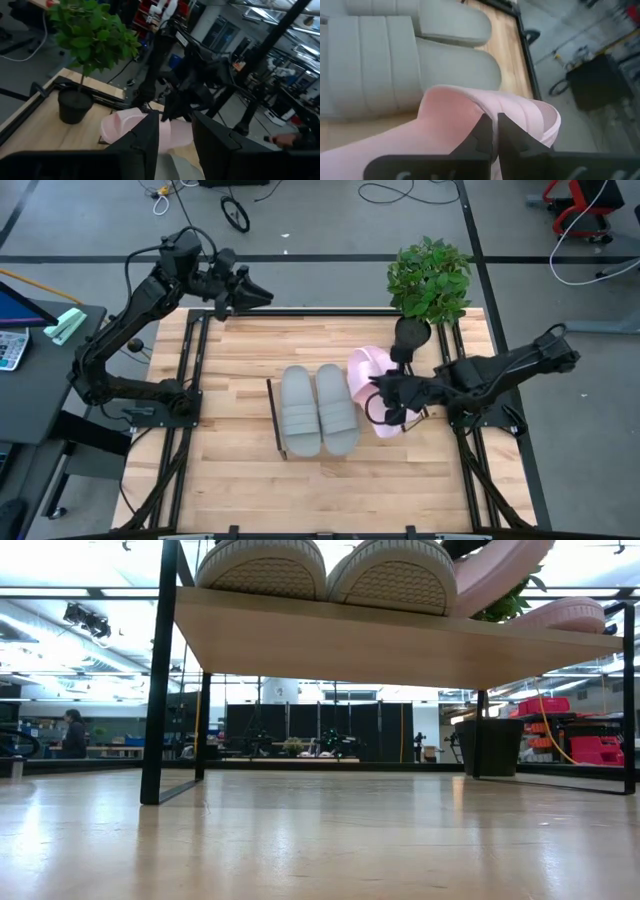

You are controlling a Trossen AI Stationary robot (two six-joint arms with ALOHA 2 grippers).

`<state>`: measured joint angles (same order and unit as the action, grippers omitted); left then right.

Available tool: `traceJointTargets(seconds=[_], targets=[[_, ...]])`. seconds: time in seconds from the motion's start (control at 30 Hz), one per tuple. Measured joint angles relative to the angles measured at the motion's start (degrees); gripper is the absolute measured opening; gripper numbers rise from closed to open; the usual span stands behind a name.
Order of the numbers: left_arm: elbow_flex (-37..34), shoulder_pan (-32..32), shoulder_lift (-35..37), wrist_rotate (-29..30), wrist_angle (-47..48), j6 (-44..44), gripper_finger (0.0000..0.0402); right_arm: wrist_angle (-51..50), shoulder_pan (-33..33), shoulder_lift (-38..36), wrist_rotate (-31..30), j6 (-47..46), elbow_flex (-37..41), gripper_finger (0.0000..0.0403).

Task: Pick and place slides into the shelf
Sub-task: Put the pink slide on the shelf

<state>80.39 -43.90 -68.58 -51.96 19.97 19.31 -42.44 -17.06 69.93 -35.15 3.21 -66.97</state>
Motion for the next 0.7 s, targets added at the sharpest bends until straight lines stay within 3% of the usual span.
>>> traceJointTargets(seconds=[0.2, 0.5, 0.7], targets=[[-0.01, 0.0, 0.0, 1.37, -1.08, 2.14, 0.011, 8.81, 0.99, -0.15, -0.27, 2.31, 5.55, 0.0009], [-0.01, 0.0, -0.02, 1.39, -2.54, 2.28, 0.0113, 16.87, 5.65, -0.08, 0.12, 5.7, 6.16, 0.0009], [-0.01, 0.0, -0.02, 1.39, -2.53, 2.07, 0.0108, 19.93, 9.49, 0.72, 3.5, 5.45, 6.15, 0.0009]])
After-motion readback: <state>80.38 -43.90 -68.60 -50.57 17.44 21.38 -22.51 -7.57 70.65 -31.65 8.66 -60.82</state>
